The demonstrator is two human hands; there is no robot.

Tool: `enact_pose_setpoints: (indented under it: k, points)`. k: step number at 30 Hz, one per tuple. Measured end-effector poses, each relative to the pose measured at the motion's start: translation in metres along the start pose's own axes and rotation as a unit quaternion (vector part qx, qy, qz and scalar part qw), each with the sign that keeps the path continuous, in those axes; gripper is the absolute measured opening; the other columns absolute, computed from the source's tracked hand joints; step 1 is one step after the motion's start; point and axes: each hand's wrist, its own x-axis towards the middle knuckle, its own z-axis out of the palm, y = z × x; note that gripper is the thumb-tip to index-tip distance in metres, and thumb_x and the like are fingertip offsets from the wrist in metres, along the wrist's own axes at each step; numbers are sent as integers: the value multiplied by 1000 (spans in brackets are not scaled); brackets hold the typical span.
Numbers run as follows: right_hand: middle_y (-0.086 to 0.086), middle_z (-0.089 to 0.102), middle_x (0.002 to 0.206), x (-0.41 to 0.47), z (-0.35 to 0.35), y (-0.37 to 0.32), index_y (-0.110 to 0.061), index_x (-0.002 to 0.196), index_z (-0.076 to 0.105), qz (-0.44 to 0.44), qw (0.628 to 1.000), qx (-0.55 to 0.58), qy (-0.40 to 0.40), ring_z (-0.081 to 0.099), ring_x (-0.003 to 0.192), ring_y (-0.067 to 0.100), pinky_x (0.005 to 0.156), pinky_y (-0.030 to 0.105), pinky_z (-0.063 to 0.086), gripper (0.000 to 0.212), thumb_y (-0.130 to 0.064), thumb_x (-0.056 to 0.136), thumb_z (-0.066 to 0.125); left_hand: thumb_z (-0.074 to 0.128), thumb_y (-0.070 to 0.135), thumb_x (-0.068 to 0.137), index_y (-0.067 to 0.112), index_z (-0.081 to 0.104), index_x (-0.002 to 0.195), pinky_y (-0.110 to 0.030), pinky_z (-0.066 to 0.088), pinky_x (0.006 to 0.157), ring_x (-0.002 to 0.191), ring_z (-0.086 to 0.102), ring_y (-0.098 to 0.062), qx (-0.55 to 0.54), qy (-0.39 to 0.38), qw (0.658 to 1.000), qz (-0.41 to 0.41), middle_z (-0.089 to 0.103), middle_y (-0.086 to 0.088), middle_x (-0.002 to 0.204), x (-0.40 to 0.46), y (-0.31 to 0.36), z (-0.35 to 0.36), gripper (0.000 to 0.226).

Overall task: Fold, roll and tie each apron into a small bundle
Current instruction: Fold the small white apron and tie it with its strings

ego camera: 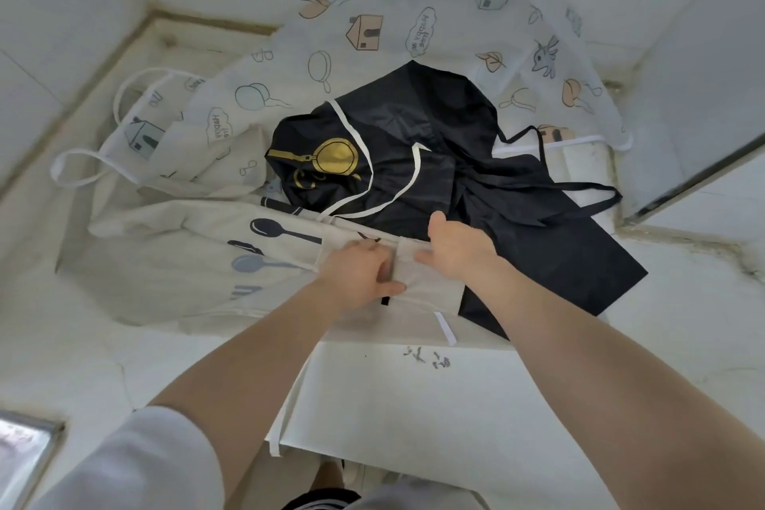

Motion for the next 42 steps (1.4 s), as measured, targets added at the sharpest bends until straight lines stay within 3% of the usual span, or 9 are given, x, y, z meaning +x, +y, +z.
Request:
enact_pose_setpoints:
  k: [5, 16, 21, 24, 29, 32, 35, 39, 42]
  points:
    - [-3, 41, 62, -9, -19, 3, -24, 104, 41, -79, 977, 186, -71, 38, 54, 13, 51, 24, 30, 18, -12, 92, 47, 61, 38, 85, 19, 43, 75, -33, 41, 81, 97, 46, -22, -11, -26, 998, 56, 41, 3, 85, -4, -10, -1, 28]
    - [11, 73, 86, 7, -50, -44, 3, 108, 60, 13, 870, 380, -314, 71, 81, 19, 71, 24, 56, 25, 0, 92, 41, 56, 11, 86, 8, 71, 102, -30, 43, 92, 98, 56, -23, -142, 2, 986, 85, 67, -9, 108, -26, -37, -21, 22]
    - [0, 69, 57, 13, -34, -69, -4, 70, 66, -71, 977, 105, -171, 54, 42, 2, 52, 19, 39, 38, -33, 91, 54, 39, 33, 100, 13, 64, 101, -26, 52, 77, 81, 63, -21, -479, 13, 868, -128, 67, -10, 91, -42, -52, -47, 32]
    - [-1, 51, 38, 16, -19, -87, -6, 59, 51, -7, 986, 113, -126, 38, 35, 10, 42, 20, 32, 38, -23, 93, 52, 49, 44, 93, 9, 64, 99, -34, 49, 83, 86, 63, -23, -342, 6, 929, -141, 68, -12, 94, -47, -65, -50, 38]
    - [-5, 40, 39, 10, -2, -101, -15, 69, 43, 150, 889, 296, -316, 25, 26, 5, 36, 15, 16, 31, -24, 99, 46, 54, 8, 87, 3, 63, 108, -29, 41, 83, 101, 56, -26, -156, -10, 983, -96, 62, -11, 105, -50, -77, -50, 24]
    - [-5, 46, 34, 6, 1, -104, -11, 61, 45, 76, 918, 169, -351, 34, 27, 7, 40, 18, 21, 46, -35, 100, 41, 52, 6, 84, -5, 65, 95, -38, 39, 92, 105, 52, -32, -107, -22, 992, -58, 58, -19, 107, -52, -85, -51, 21]
    - [-4, 55, 51, 14, -10, -106, -9, 70, 56, -92, 978, 64, -175, 50, 51, 16, 51, 24, 37, 33, -30, 95, 48, 46, 19, 89, 4, 64, 100, -35, 37, 91, 112, 44, -29, -31, -42, 997, -61, 51, -9, 120, -54, -91, -48, 26]
    - [0, 59, 77, 31, -11, -101, -21, 128, 44, -203, 978, 19, -49, 56, 73, 21, 68, 36, 48, 42, -26, 89, 59, 47, 17, 92, 16, 61, 108, -35, 31, 89, 117, 35, -25, 13, -54, 996, -64, 45, -1, 125, -50, -89, -47, 21]
    - [9, 59, 94, 34, 1, -103, -17, 126, 39, -211, 964, -153, -50, 59, 87, 32, 68, 37, 46, 39, -30, 92, 54, 52, 21, 89, 18, 57, 111, -35, 32, 89, 115, 37, -24, 8, -30, 997, -67, 47, 0, 122, -49, -87, -46, 22]
